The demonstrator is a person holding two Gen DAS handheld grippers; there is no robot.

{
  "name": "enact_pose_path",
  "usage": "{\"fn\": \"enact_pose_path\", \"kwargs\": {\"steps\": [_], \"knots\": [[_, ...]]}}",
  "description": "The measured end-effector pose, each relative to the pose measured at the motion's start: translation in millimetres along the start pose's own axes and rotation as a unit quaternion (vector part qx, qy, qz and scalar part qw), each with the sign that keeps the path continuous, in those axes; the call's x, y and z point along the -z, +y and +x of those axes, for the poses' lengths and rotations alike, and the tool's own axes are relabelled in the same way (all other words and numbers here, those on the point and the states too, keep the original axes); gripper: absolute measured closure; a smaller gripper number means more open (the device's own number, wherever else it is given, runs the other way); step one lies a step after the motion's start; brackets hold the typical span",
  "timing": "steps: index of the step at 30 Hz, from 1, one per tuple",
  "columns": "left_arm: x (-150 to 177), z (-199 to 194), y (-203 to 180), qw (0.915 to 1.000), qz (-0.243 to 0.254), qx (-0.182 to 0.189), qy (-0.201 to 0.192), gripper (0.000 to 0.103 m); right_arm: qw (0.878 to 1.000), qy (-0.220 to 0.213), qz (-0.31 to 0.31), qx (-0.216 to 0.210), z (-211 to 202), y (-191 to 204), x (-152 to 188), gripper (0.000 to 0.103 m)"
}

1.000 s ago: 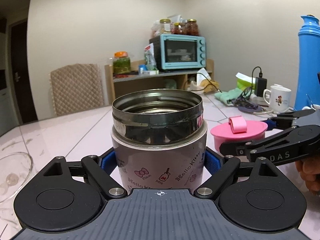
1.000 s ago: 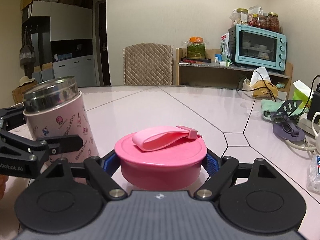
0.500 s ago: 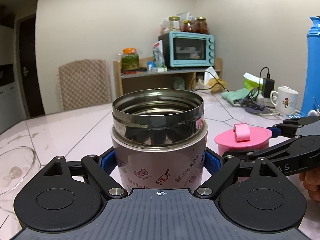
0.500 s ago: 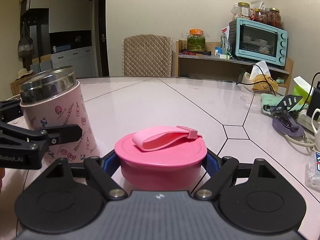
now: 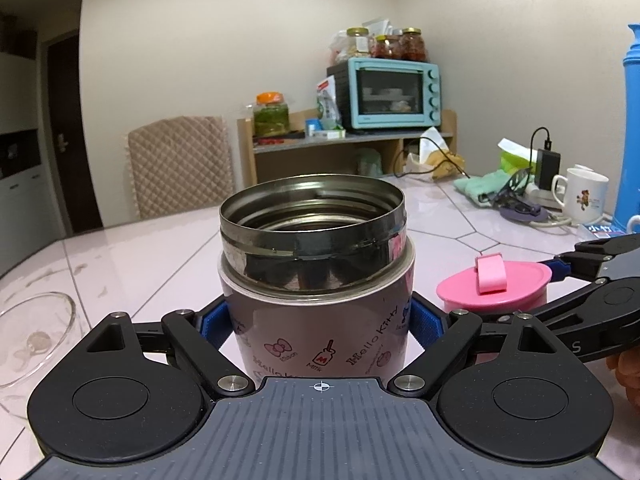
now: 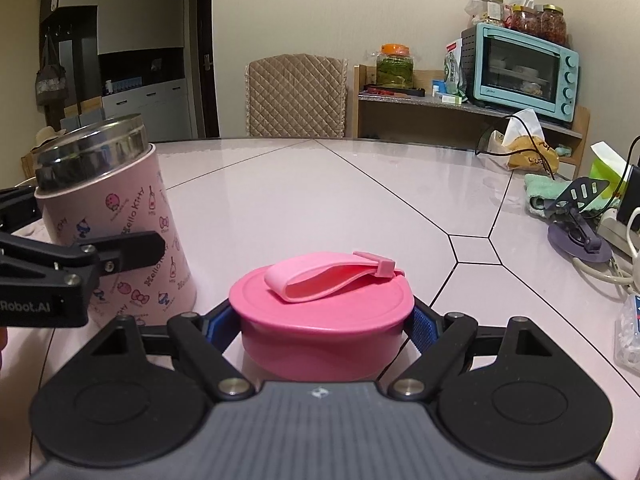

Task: Unscrew bottle cap and pour
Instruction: 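Lower the open bottle onto the table with the left gripper while right gripper lowers the lid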

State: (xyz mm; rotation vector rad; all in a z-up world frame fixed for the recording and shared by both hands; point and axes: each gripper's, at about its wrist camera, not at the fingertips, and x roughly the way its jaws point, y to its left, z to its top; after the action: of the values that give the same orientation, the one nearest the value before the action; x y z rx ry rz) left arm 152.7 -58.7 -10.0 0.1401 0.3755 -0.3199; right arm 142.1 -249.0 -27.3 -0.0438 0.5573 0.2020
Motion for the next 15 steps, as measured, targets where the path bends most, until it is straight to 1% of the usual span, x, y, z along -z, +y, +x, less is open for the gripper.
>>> {"fn": "enact_pose_path", "kwargs": {"steps": [15], "knots": [[2.2,3.3,1.7,0.9999,-0.007,0.006,0.013,0.010,1.000,0.010,-0.003,0.003,1.5,0.0,0.9,0.018]]}}
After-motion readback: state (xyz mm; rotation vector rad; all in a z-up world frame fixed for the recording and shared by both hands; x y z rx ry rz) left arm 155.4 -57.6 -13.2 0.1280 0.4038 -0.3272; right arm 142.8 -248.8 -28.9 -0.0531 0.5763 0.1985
